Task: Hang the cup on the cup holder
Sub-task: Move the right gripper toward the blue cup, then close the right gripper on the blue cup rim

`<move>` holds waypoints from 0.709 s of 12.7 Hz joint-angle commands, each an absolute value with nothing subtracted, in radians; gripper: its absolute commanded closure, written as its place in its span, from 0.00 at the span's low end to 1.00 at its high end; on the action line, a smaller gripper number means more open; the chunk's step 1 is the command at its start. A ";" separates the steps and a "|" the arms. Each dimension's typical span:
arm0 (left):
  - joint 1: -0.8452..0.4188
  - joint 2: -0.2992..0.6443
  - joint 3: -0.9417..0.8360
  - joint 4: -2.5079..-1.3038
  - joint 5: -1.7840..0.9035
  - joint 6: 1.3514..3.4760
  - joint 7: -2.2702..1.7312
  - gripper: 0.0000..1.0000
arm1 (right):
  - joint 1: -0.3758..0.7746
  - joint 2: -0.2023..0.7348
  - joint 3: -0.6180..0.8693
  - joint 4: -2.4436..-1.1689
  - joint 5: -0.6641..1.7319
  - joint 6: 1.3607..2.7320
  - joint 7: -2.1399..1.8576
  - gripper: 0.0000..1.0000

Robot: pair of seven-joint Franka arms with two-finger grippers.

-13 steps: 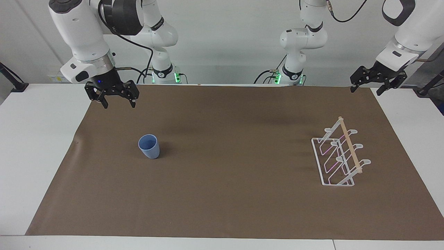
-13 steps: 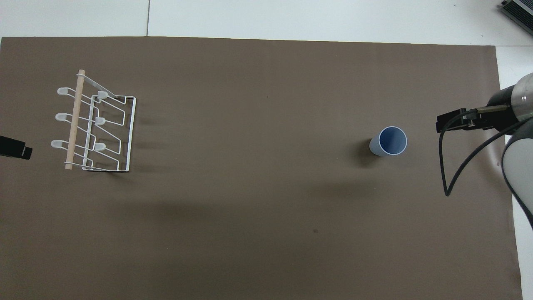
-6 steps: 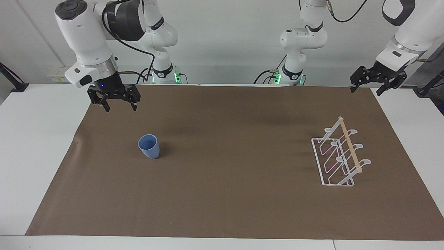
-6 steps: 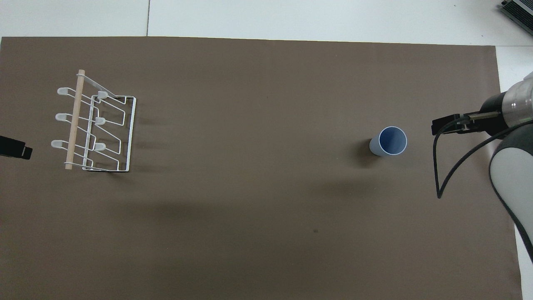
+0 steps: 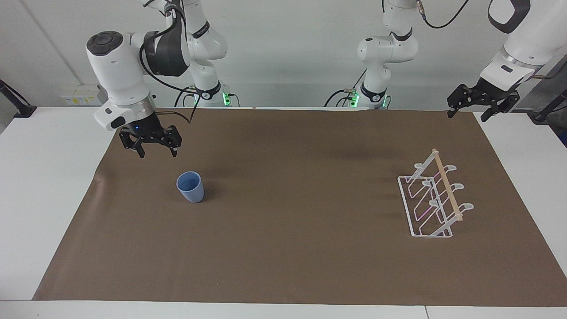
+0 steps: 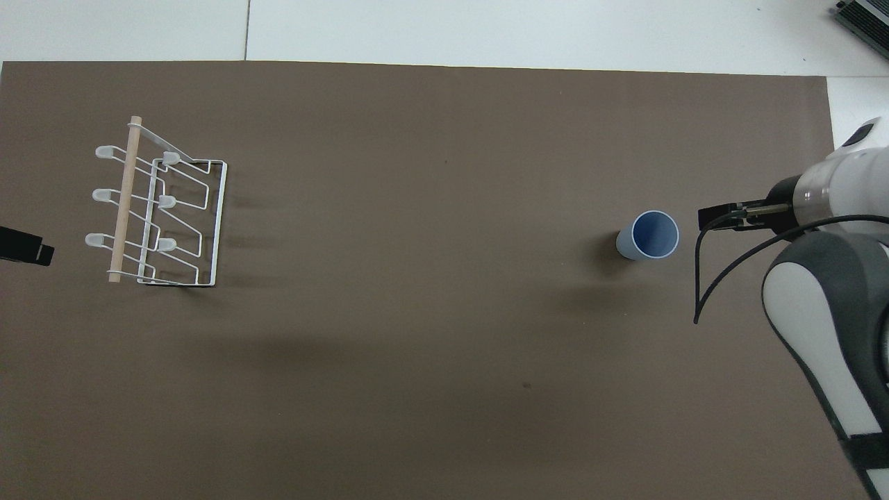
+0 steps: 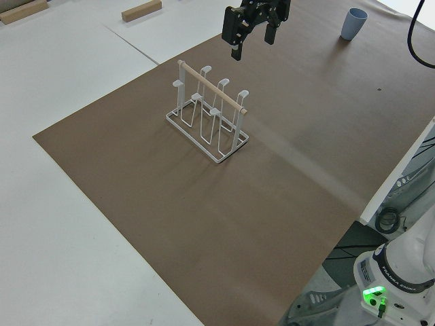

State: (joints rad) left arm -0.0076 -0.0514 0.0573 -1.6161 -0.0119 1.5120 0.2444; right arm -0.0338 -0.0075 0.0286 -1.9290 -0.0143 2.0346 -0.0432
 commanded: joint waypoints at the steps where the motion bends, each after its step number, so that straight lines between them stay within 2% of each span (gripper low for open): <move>1: -0.002 -0.078 0.054 -1.643 0.003 1.506 0.238 0.00 | -0.046 0.003 0.034 -1.997 -0.017 2.114 -0.060 0.00; 3: -0.002 -0.078 0.054 -1.643 0.002 1.506 0.236 0.00 | -0.046 0.040 0.034 -2.008 -0.017 2.131 -0.041 0.00; 9: -0.002 -0.078 0.054 -1.643 0.002 1.506 0.238 0.00 | -0.043 0.077 0.034 -2.140 -0.017 2.345 -0.038 0.00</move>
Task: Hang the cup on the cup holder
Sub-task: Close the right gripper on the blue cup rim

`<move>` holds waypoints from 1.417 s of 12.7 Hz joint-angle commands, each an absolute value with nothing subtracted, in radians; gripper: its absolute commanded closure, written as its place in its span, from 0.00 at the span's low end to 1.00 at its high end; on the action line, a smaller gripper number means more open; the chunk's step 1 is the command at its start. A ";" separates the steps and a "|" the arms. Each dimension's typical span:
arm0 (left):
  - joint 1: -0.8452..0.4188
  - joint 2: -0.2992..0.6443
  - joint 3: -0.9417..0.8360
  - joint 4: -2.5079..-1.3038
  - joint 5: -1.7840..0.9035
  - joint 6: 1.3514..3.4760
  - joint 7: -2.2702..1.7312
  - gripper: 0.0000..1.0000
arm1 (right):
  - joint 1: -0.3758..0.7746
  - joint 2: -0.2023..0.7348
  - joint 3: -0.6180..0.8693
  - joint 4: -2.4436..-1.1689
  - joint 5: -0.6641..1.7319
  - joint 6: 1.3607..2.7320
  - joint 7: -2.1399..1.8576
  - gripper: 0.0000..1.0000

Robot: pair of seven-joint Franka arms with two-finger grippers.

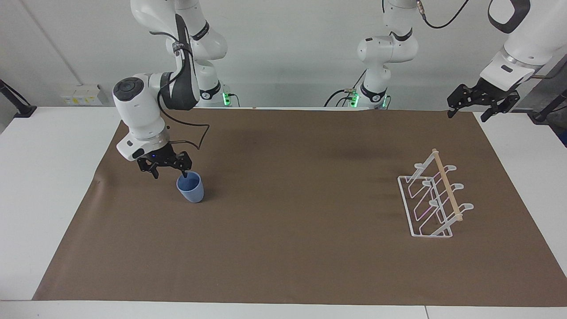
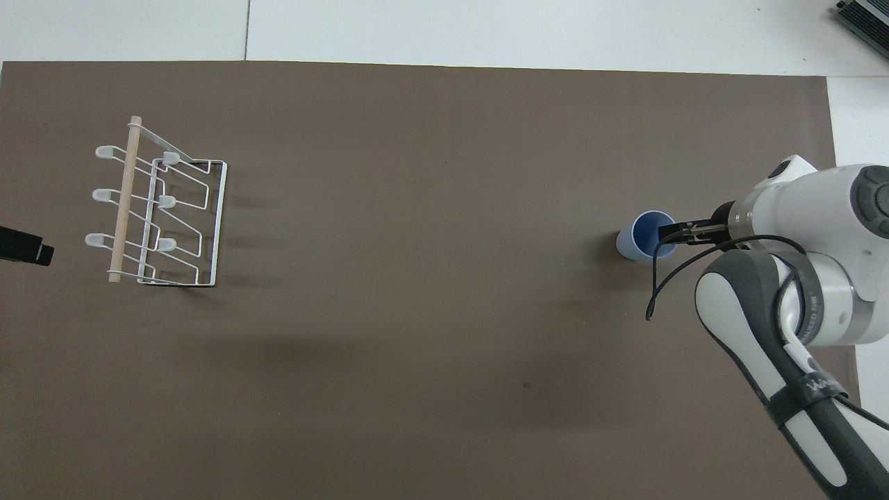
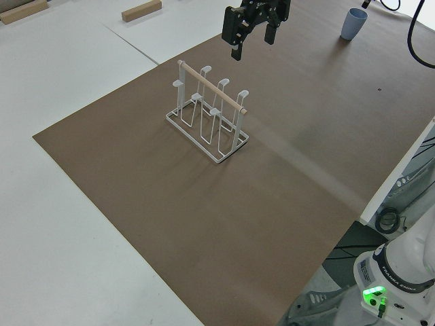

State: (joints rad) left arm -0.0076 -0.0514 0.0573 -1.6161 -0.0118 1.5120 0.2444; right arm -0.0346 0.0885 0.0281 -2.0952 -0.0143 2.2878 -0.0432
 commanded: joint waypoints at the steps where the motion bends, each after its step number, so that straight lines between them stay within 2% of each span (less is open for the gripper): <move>1: -0.002 -0.078 0.054 -1.643 0.002 1.506 0.238 0.00 | -0.044 0.078 0.034 -2.143 -0.017 2.367 -0.038 0.00; 7: -0.002 -0.078 0.054 -1.643 0.003 1.506 0.238 0.00 | -0.046 0.097 0.034 -2.160 -0.017 2.373 -0.006 0.00; 9: -0.002 -0.078 0.054 -1.643 0.002 1.506 0.236 0.00 | -0.046 0.095 0.034 -2.161 -0.017 2.367 0.008 0.20; 10: -0.002 -0.078 0.054 -1.643 0.002 1.506 0.236 0.00 | -0.045 0.095 0.034 -2.161 -0.017 2.362 0.008 0.49; 11: -0.002 -0.078 0.054 -1.643 0.003 1.506 0.236 0.00 | -0.044 0.095 0.034 -2.160 -0.017 2.358 0.008 0.83; 12: -0.002 -0.078 0.054 -1.643 0.002 1.506 0.238 0.00 | -0.044 0.094 0.034 -2.160 -0.017 2.355 0.011 1.00; 18: -0.002 -0.078 0.054 -1.643 0.003 1.506 0.236 0.00 | -0.046 0.094 0.034 -2.158 -0.017 2.349 0.011 1.00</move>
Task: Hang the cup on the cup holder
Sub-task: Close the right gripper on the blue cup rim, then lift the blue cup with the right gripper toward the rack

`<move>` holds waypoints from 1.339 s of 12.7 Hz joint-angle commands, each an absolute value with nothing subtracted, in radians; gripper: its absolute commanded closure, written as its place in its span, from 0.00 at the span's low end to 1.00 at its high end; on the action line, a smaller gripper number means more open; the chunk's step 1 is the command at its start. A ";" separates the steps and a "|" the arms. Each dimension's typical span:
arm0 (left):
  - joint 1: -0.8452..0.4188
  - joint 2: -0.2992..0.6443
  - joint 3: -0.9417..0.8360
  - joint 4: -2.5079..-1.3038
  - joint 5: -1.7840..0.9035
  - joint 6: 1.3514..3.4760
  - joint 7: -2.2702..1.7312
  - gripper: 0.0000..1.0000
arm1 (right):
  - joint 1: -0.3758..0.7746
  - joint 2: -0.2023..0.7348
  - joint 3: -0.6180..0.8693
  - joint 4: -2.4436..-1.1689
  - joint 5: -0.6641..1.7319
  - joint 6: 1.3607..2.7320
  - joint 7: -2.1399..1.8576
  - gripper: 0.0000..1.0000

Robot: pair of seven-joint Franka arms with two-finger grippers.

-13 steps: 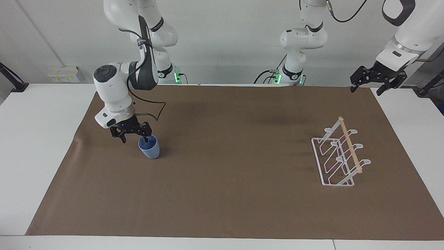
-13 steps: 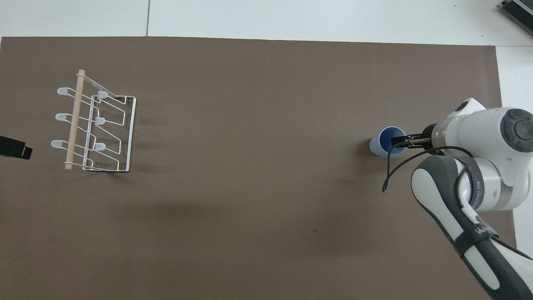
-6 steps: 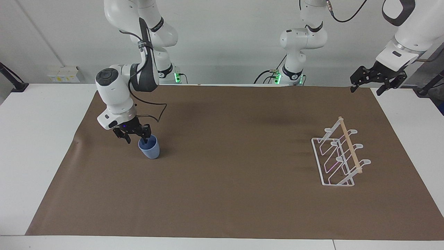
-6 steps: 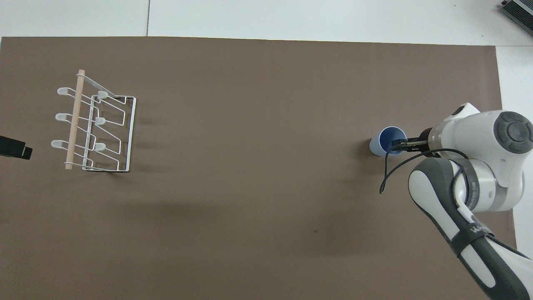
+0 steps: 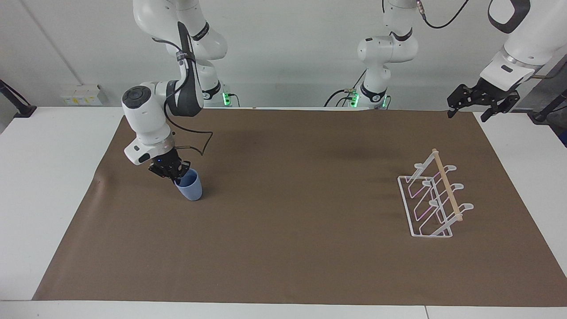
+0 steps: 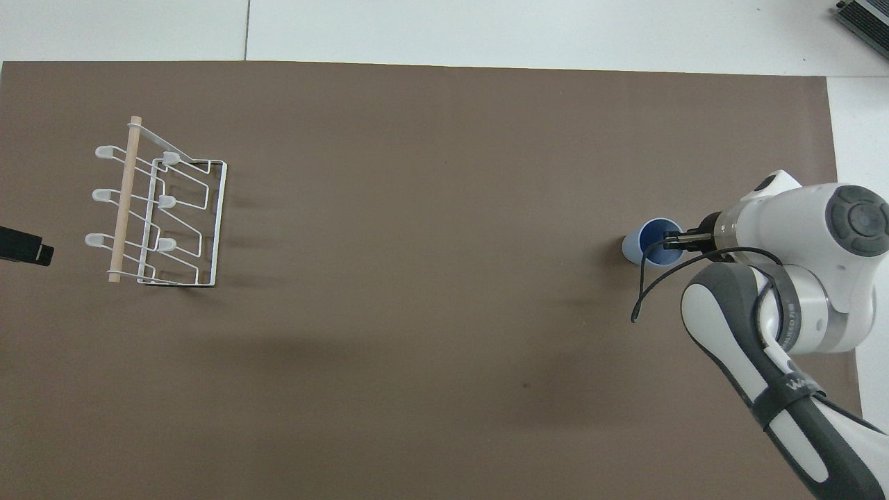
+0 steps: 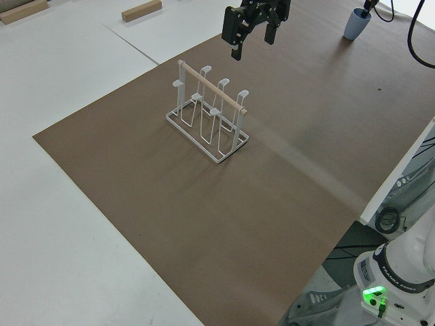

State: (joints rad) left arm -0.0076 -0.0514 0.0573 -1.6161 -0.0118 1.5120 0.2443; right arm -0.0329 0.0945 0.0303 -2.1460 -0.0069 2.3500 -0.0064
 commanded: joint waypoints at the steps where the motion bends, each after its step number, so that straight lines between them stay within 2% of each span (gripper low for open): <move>1: -0.002 -0.078 0.054 -1.643 0.002 1.506 0.236 0.00 | -0.046 0.095 0.034 -2.155 -0.017 2.347 0.009 1.00; 4: -0.002 -0.078 0.054 -1.643 0.002 1.506 0.238 0.00 | -0.066 0.100 0.032 -2.105 -0.017 2.292 0.005 1.00; 11: -0.002 -0.078 0.054 -1.643 0.002 1.506 0.238 0.00 | -0.060 0.087 0.035 -1.858 -0.017 2.041 -0.002 1.00; 17: 0.003 -0.078 0.058 -1.641 0.003 1.514 0.239 0.00 | -0.048 0.065 0.052 -1.717 -0.017 1.884 -0.002 1.00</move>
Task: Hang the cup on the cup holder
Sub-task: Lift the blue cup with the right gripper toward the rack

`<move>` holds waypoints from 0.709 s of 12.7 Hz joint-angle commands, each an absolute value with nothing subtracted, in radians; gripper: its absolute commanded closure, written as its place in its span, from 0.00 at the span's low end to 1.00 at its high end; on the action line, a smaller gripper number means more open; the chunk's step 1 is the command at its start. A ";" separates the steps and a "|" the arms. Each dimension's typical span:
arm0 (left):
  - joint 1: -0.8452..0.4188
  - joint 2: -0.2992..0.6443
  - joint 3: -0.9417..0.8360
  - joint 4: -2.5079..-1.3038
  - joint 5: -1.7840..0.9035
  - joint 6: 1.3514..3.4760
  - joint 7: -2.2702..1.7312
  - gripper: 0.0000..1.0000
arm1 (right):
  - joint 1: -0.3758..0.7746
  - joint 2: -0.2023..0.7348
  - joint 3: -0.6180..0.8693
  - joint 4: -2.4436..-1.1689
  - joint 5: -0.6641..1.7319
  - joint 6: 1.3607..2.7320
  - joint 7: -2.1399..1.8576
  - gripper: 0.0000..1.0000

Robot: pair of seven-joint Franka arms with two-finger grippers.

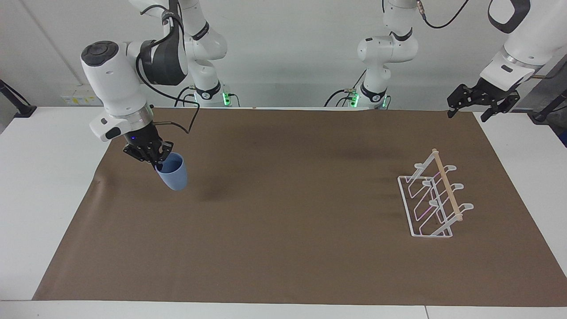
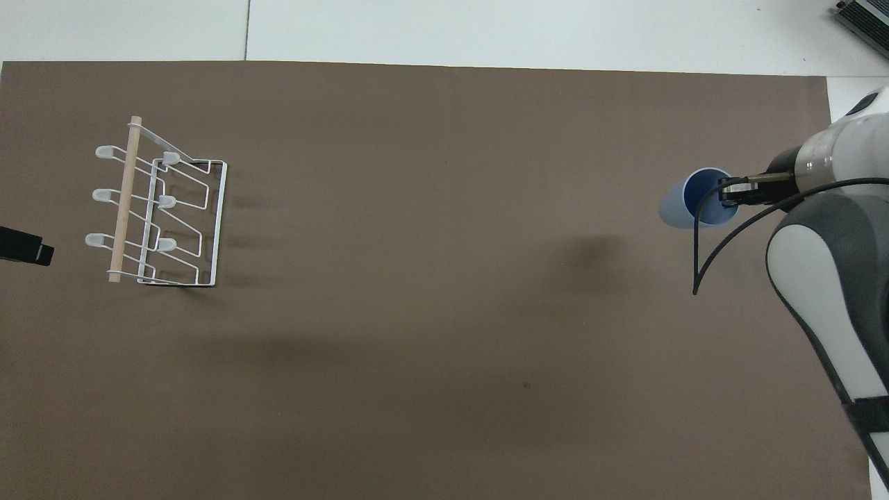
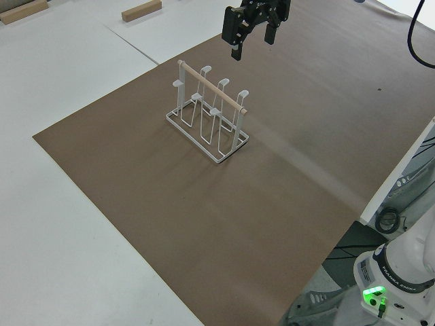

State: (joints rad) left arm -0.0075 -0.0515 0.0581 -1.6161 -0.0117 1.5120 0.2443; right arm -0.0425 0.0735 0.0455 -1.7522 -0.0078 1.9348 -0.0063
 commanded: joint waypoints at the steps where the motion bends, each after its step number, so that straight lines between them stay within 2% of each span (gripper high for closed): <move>1: 0.008 -0.078 0.061 -1.643 0.003 1.506 0.239 0.00 | -0.048 0.051 0.052 -1.717 -0.017 1.866 -0.002 1.00; 9: 0.011 -0.077 0.060 -1.641 0.003 1.526 0.247 0.00 | -0.045 -0.076 0.173 -1.713 0.029 1.681 -0.012 1.00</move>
